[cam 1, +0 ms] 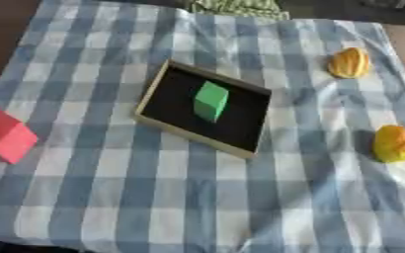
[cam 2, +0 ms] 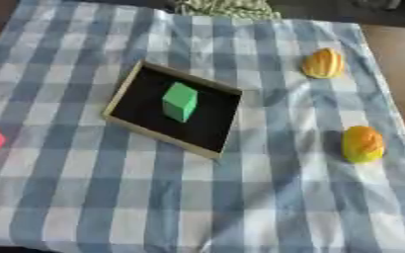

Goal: Pick up objects on the table and place them in the box.

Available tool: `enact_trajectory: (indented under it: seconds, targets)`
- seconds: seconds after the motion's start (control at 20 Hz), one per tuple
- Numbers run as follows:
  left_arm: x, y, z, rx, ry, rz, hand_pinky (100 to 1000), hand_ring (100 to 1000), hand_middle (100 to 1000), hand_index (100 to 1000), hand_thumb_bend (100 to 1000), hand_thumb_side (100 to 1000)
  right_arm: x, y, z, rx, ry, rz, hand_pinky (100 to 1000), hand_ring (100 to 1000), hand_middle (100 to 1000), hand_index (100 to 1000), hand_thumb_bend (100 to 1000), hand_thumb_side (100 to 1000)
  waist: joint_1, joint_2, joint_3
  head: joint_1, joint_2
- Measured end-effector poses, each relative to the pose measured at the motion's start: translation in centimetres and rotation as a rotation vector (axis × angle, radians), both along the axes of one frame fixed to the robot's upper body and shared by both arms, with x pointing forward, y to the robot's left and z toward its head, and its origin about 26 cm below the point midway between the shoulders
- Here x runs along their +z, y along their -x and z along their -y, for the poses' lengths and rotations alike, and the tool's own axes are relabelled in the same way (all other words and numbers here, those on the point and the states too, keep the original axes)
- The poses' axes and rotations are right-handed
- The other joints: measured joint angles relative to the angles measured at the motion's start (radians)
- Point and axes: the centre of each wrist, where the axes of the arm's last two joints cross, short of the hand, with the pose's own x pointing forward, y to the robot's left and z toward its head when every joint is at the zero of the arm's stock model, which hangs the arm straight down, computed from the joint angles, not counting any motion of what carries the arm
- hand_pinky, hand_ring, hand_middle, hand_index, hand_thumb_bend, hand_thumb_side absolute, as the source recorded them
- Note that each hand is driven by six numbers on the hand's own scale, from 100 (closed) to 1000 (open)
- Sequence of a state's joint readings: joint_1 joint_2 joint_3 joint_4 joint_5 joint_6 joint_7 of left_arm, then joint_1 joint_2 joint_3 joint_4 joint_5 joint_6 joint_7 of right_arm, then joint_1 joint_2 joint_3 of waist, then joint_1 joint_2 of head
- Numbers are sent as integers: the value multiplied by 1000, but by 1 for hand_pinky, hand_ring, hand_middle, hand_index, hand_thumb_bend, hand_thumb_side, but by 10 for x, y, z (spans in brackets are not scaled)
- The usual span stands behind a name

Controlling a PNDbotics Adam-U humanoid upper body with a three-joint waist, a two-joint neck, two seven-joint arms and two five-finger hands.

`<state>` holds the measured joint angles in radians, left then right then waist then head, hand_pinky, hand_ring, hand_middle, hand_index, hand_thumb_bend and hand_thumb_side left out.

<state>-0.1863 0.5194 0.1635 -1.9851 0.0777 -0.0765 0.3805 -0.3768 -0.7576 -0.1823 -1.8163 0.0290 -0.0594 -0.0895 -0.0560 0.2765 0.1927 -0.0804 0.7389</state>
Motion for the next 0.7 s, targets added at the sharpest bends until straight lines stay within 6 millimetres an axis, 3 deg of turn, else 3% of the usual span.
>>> enact_trajectory:
  seconds: [0.15, 0.2, 0.3, 0.45, 0.7]
  targets:
    - [0, 0, 0, 1, 0, -1, 994, 770, 696, 842, 100, 591, 1, 3, 7, -18, 87, -27, 851, 684, 648, 784, 100, 369, 0, 0, -1, 4, 0]
    - [0, 0, 0, 1, 0, -2, 994, 770, 696, 842, 100, 592, 2, 4, 10, -27, 126, -38, 852, 700, 666, 793, 100, 272, 0, 0, -2, 5, 0]
    - [-1, 0, 0, 2, 0, -3, 994, 770, 696, 842, 100, 591, 5, 7, 17, -37, 224, -69, 854, 730, 708, 813, 100, 178, -2, 0, -8, 7, 0]
    - [-1, 0, 0, 3, 0, -3, 994, 770, 696, 842, 100, 590, 11, 11, 26, -26, 379, -128, 862, 773, 766, 847, 100, 135, -3, 0, -11, 8, 0]
    - [-1, 1, -1, 7, -2, -6, 993, 770, 696, 842, 100, 588, 17, 17, 33, 33, 613, -239, 868, 814, 827, 885, 100, 145, -6, 0, -18, 7, 0]
